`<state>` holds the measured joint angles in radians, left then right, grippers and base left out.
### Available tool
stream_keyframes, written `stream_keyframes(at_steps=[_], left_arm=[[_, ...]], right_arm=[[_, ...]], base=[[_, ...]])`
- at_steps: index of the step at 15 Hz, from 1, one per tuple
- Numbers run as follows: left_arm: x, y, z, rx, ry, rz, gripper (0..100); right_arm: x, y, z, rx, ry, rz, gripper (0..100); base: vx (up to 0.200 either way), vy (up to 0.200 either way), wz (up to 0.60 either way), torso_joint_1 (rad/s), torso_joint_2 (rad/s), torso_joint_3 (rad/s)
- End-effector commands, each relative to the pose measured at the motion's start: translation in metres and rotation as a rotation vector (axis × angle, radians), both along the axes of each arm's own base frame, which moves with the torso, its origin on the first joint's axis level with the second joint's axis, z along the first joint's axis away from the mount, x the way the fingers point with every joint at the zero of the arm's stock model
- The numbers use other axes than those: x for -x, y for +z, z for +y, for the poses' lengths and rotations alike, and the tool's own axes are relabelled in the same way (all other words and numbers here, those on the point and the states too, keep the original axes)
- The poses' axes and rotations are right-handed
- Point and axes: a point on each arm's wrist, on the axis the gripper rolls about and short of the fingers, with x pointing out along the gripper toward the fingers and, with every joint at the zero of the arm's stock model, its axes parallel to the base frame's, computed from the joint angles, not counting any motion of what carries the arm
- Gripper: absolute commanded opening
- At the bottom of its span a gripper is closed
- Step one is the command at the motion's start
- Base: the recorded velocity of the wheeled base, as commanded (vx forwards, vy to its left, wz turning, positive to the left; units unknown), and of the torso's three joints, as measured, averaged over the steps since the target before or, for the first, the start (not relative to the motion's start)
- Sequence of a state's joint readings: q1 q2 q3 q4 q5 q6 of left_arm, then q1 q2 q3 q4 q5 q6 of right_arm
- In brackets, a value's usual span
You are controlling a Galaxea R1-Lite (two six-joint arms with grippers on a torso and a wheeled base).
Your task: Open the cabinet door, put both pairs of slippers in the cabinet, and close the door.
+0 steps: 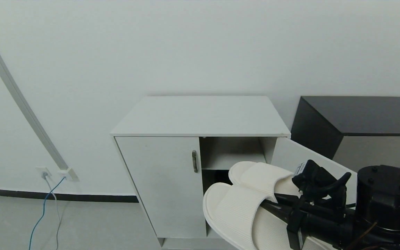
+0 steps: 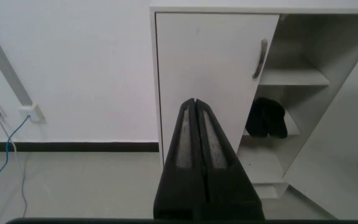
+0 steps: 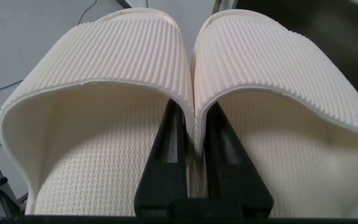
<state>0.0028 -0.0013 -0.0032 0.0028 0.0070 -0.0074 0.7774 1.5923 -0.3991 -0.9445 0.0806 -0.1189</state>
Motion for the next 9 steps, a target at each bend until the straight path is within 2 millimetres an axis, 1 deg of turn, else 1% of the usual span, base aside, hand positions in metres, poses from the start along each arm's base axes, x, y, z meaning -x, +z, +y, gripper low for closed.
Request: stream_keyframes(at_steps=[1,5,9], left_arm=[[-0.0001,0.0,0.0,0.0,0.001,0.002,0],[-0.0001,0.0,-0.0001,0.0,-0.002,0.002,0],[-0.0001,0.0,0.0,0.0,-0.001,0.002,0]], right_arm=[[-0.0005,-0.0015,0.0006,0.004,0.001,0.004,0],[-0.0008,-0.003,0.0009,0.008,0.001,0.009,0],[-0.0018,-0.0056,0.0019,0.015,0.001,0.017,0]], base=[[0.0,0.0,0.0,-0.217,0.54,0.315],[0.0,0.0,0.0,-0.212,0.53,0.323],[0.0,0.0,0.0,-0.183,0.51,0.317]])
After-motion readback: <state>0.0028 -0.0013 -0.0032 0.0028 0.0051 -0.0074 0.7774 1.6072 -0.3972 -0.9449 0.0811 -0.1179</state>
